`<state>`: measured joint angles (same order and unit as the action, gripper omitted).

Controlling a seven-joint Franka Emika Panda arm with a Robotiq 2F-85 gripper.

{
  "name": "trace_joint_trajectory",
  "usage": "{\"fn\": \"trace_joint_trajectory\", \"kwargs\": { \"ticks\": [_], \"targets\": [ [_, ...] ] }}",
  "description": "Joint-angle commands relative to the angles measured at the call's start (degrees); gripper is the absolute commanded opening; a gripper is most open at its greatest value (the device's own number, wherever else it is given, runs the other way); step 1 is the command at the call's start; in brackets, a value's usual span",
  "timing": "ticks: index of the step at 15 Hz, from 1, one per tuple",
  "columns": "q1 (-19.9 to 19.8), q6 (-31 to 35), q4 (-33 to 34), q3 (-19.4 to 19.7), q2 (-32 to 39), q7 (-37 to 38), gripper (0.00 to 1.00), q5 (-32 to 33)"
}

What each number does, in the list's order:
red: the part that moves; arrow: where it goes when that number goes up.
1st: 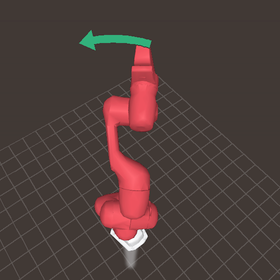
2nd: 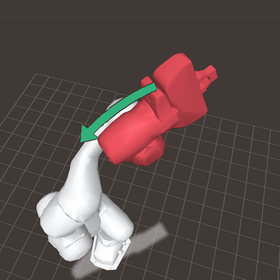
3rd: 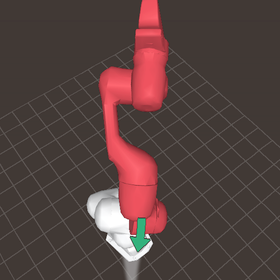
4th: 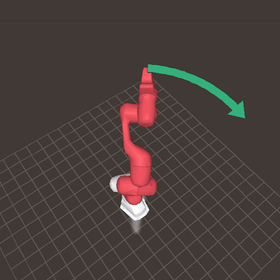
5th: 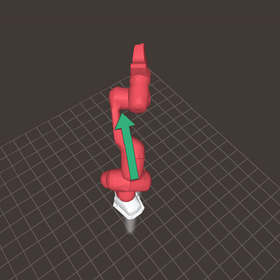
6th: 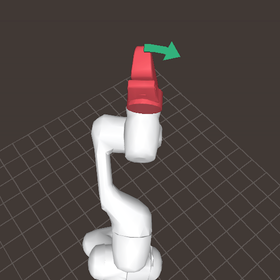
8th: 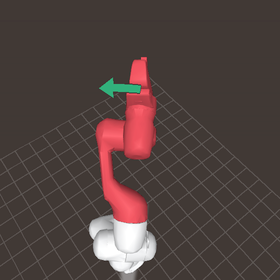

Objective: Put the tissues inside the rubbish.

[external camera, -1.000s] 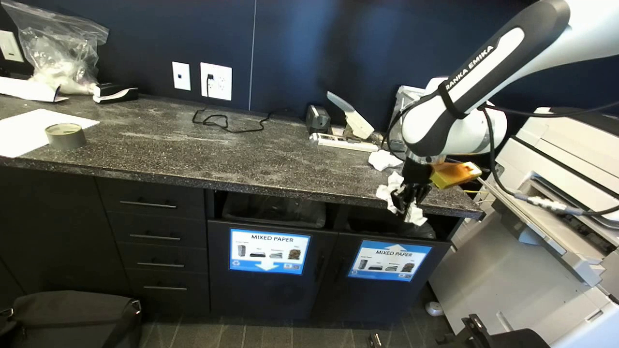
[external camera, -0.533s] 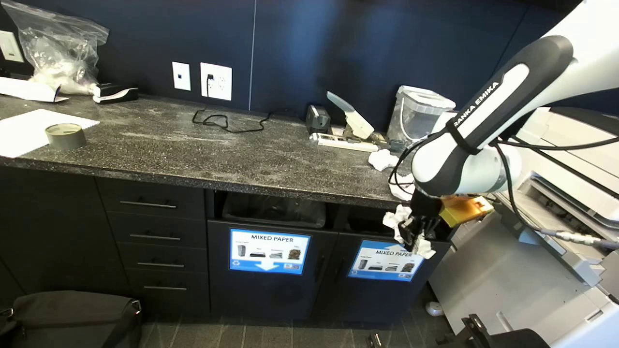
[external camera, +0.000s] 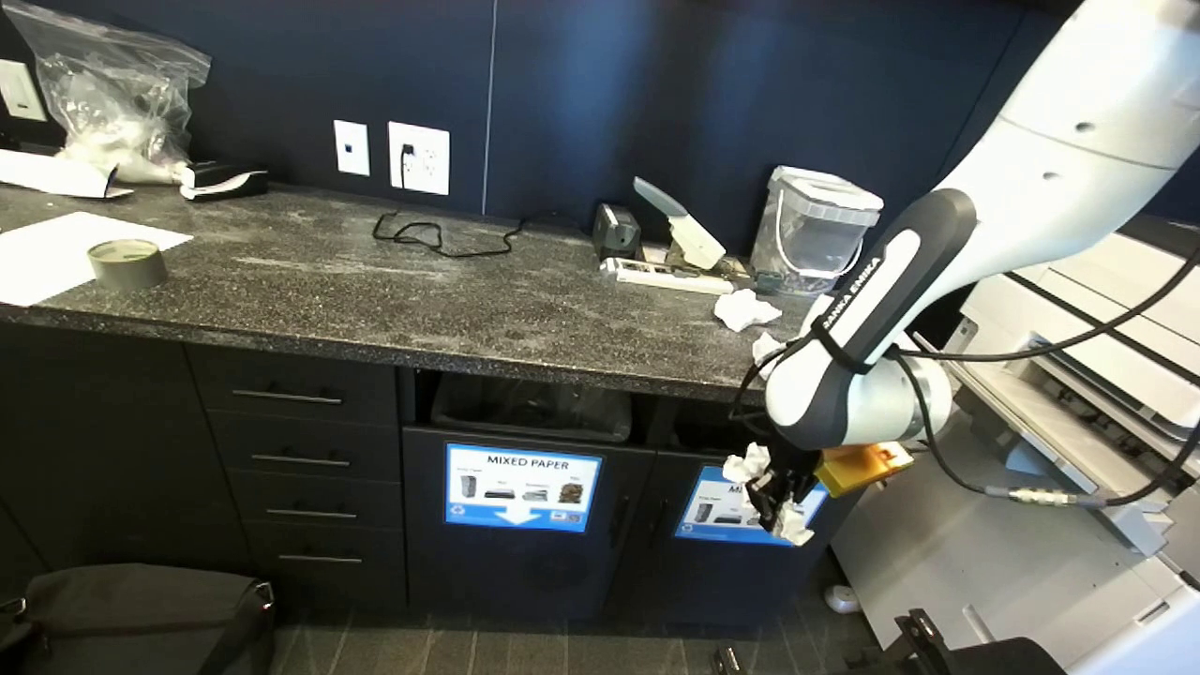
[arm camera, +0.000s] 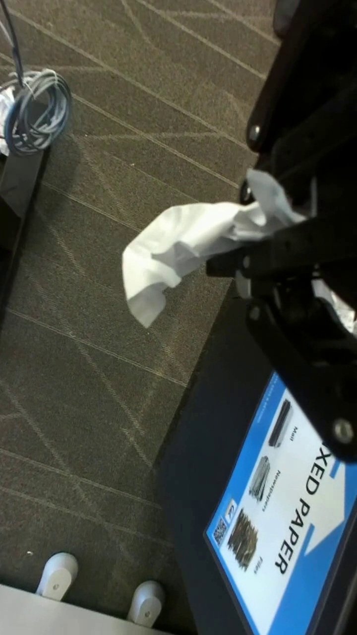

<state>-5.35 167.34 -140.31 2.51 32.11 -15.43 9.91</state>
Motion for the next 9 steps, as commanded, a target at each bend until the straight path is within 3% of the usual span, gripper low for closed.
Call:
{"fn": "trace_joint_trajectory", "kwargs": {
  "ticks": [1,5,9],
  "targets": [
    [1.1,5.9,8.2,2.1,9.0,4.4,0.12,-0.7],
    [1.6,10.4,14.7,4.2,14.6,9.3,0.12,-2.8],
    [3.8,10.7,20.8,7.1,18.8,12.5,0.12,-4.2]
  ]
}}
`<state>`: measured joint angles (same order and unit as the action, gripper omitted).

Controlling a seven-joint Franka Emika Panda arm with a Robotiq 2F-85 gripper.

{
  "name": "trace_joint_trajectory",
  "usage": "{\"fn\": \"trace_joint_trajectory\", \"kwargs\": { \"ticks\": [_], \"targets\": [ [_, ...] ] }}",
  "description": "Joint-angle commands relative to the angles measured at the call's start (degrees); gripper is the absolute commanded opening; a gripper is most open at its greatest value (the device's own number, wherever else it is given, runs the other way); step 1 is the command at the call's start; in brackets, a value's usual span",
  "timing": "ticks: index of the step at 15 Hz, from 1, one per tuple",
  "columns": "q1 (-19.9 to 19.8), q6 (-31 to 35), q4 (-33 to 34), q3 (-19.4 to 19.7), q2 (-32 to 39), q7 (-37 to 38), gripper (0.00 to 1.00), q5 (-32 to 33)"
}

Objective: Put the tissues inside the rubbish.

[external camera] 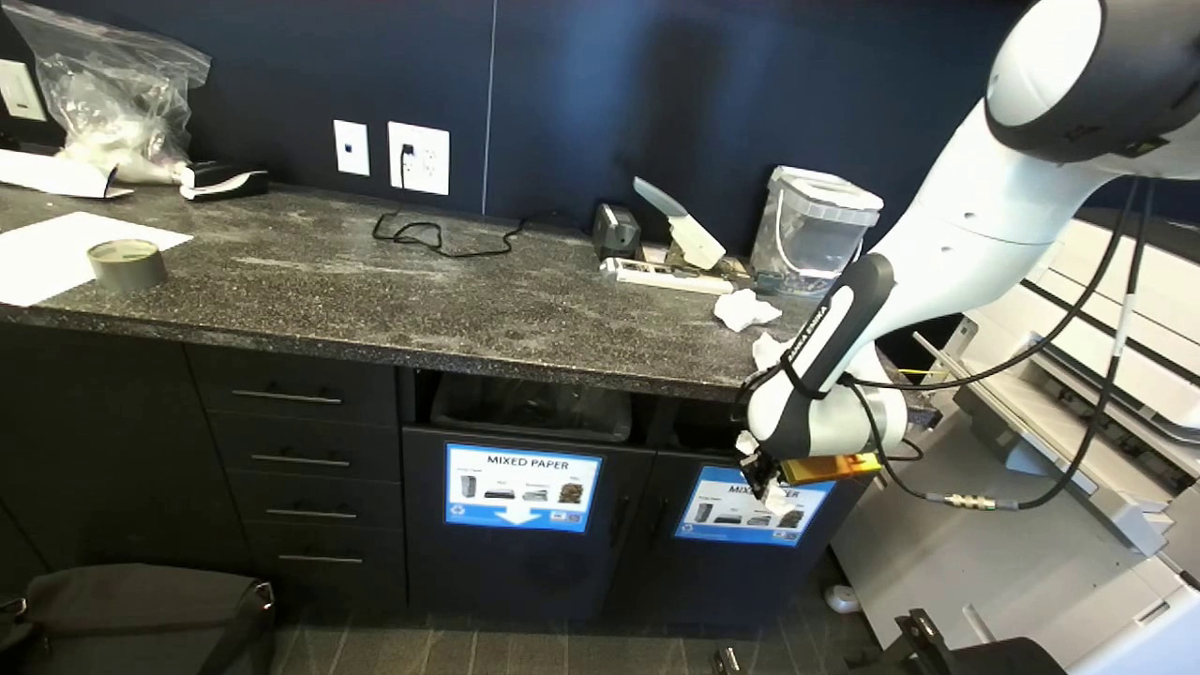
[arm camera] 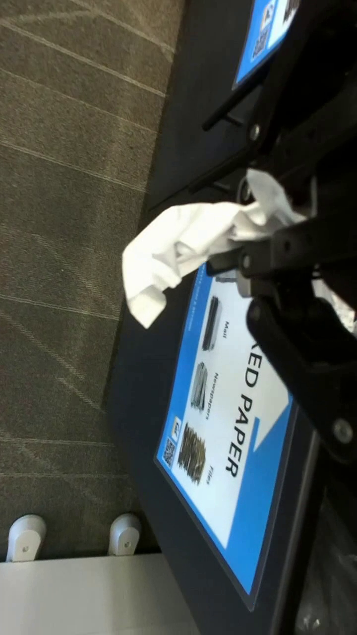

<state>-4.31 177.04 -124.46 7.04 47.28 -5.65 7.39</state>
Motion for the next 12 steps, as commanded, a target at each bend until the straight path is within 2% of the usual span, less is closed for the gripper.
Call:
{"fn": "trace_joint_trajectory", "kwargs": {
  "ticks": [1,4,7,9,12],
  "targets": [
    [2.8,0.6,6.6,2.8,4.5,3.2,0.11,-1.8],
    [3.7,1.6,10.1,4.2,6.7,5.9,0.12,-3.0],
    [4.8,5.8,10.1,5.5,7.1,9.3,0.12,-5.7],
    [5.4,11.9,7.8,5.9,6.3,10.6,0.12,-7.7],
    [4.2,23.2,4.4,4.1,5.8,10.5,0.12,-10.5]
  ]
}}
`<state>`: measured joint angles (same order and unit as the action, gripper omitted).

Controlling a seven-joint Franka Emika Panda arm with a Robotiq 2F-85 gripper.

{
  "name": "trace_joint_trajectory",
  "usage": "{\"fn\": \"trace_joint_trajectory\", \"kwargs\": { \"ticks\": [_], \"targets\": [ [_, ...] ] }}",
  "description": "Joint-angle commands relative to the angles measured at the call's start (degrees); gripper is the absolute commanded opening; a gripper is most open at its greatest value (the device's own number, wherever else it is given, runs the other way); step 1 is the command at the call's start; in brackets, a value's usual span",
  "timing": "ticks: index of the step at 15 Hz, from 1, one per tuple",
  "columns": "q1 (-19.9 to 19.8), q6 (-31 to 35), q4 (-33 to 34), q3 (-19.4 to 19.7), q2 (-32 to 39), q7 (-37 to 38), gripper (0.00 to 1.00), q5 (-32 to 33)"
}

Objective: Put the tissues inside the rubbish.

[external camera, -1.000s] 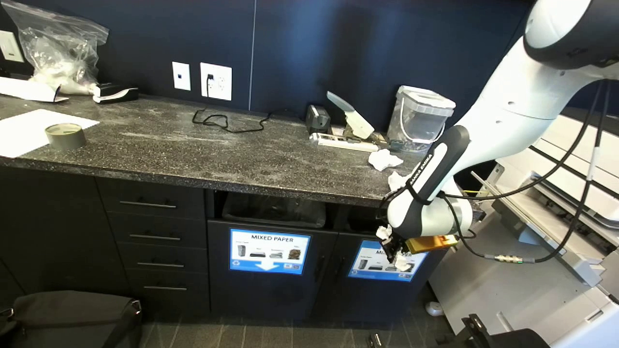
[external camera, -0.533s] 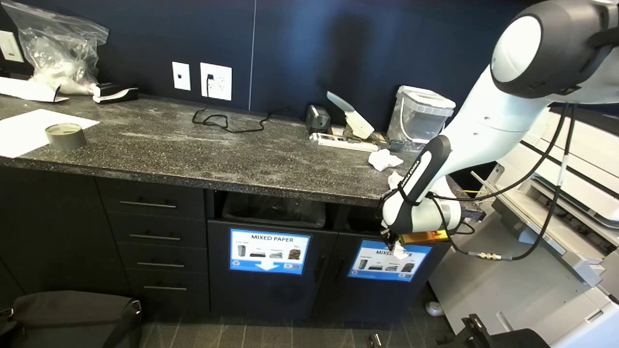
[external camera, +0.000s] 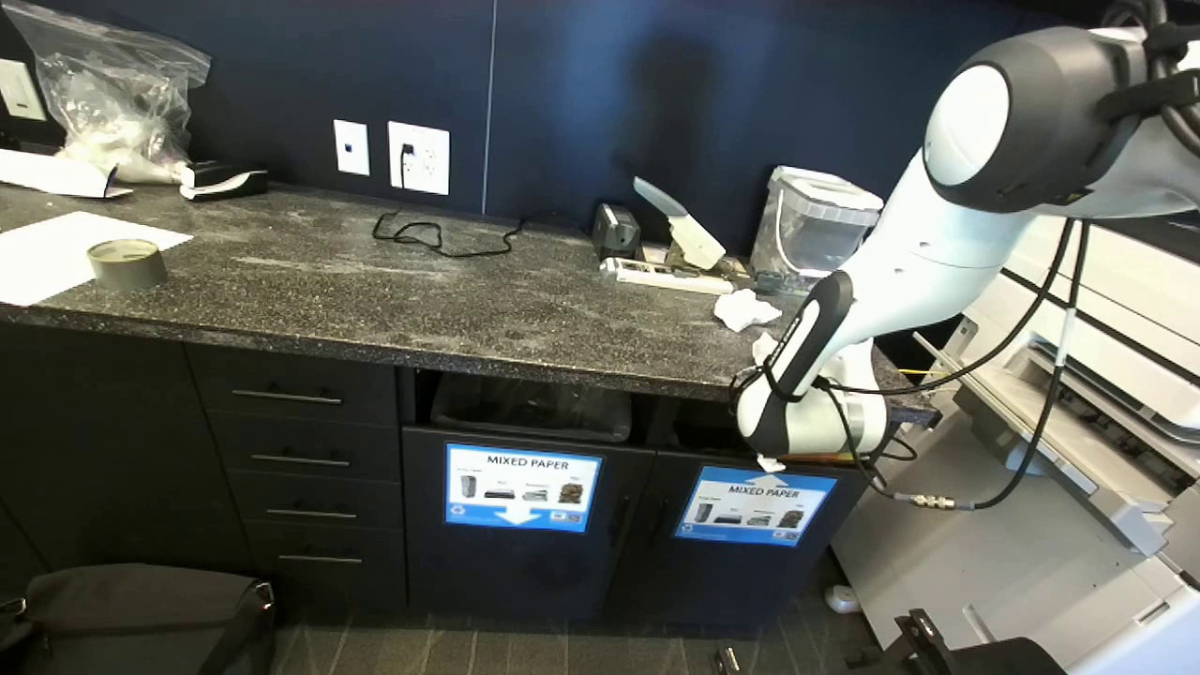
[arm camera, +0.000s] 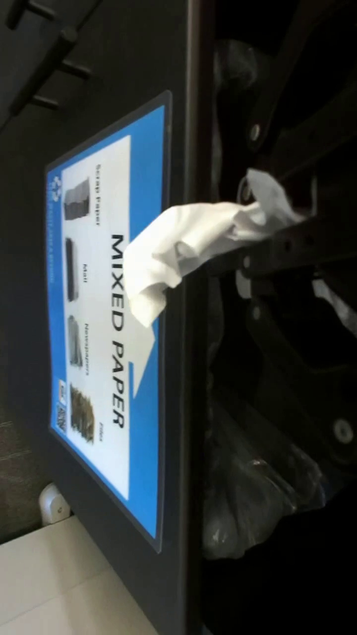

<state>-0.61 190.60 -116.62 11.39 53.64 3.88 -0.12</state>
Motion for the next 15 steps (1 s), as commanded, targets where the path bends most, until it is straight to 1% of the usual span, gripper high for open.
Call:
{"fn": "trace_joint_trajectory", "kwargs": {
  "ticks": [1,5,8,12,15],
  "targets": [
    [-0.8,13.3,-4.3,-1.7,-0.5,0.7,0.12,-3.5],
    [-4.5,25.4,-6.4,-5.9,1.9,1.0,0.12,-3.0],
    [-7.4,31.8,-4.6,-8.1,6.0,0.6,0.13,-0.3],
    [-9.2,35.7,-0.1,-8.5,11.0,0.0,0.12,2.7],
    [-10.5,36.9,4.2,-8.4,14.3,0.1,0.13,4.4]
  ]
}}
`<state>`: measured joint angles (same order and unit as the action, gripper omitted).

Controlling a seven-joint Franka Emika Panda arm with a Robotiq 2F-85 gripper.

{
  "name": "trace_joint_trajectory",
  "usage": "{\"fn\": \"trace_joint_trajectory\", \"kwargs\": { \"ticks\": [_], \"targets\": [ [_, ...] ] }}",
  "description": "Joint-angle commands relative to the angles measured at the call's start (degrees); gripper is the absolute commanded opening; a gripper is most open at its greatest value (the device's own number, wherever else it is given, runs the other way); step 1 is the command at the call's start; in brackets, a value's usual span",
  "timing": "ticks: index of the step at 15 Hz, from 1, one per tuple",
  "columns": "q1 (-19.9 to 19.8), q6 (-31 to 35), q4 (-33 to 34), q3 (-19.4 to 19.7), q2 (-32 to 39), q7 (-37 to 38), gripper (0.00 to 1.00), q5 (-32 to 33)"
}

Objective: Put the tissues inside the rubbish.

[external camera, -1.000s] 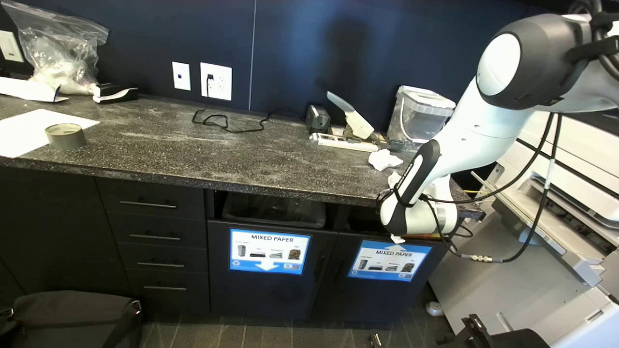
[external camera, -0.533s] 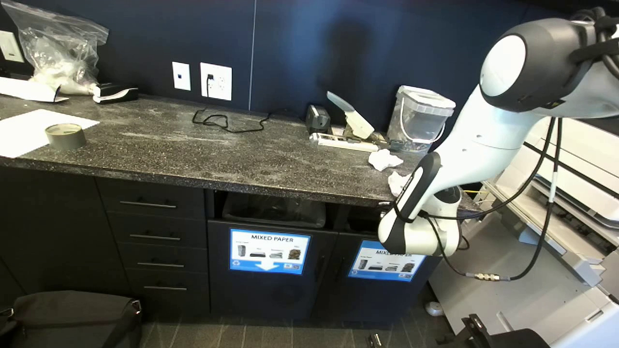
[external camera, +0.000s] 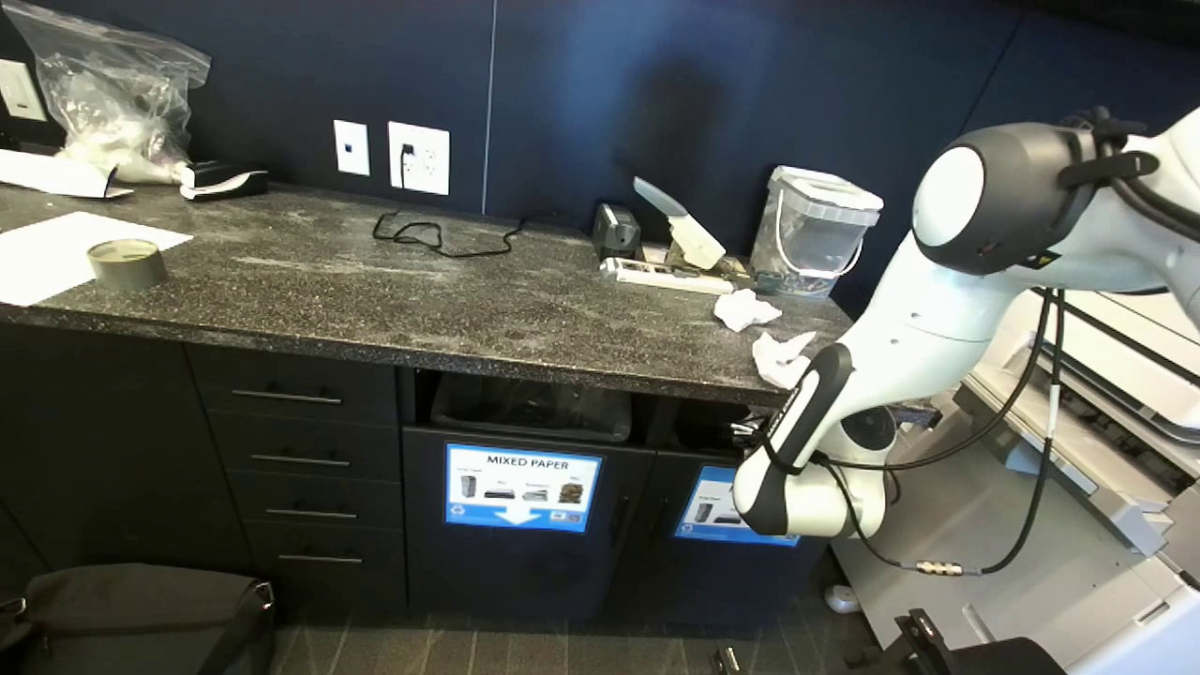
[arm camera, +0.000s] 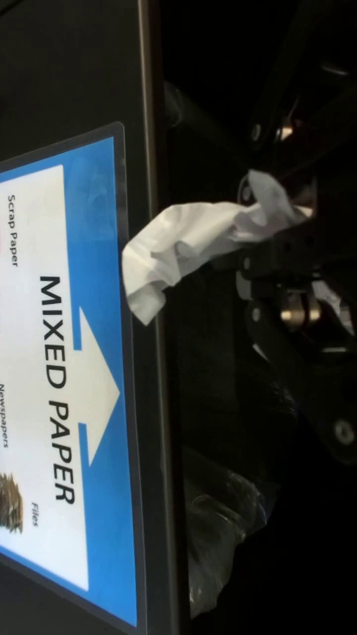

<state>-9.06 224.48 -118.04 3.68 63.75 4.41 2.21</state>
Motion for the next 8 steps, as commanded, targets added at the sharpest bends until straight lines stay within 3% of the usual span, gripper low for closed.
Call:
{"fn": "trace_joint_trajectory", "kwargs": {
  "ticks": [1,8],
  "targets": [
    [-2.4,2.9,7.2,-0.7,5.1,-0.4,0.13,2.3],
    [-3.9,1.1,17.8,-0.9,11.2,-0.2,0.13,3.8]
  ]
}}
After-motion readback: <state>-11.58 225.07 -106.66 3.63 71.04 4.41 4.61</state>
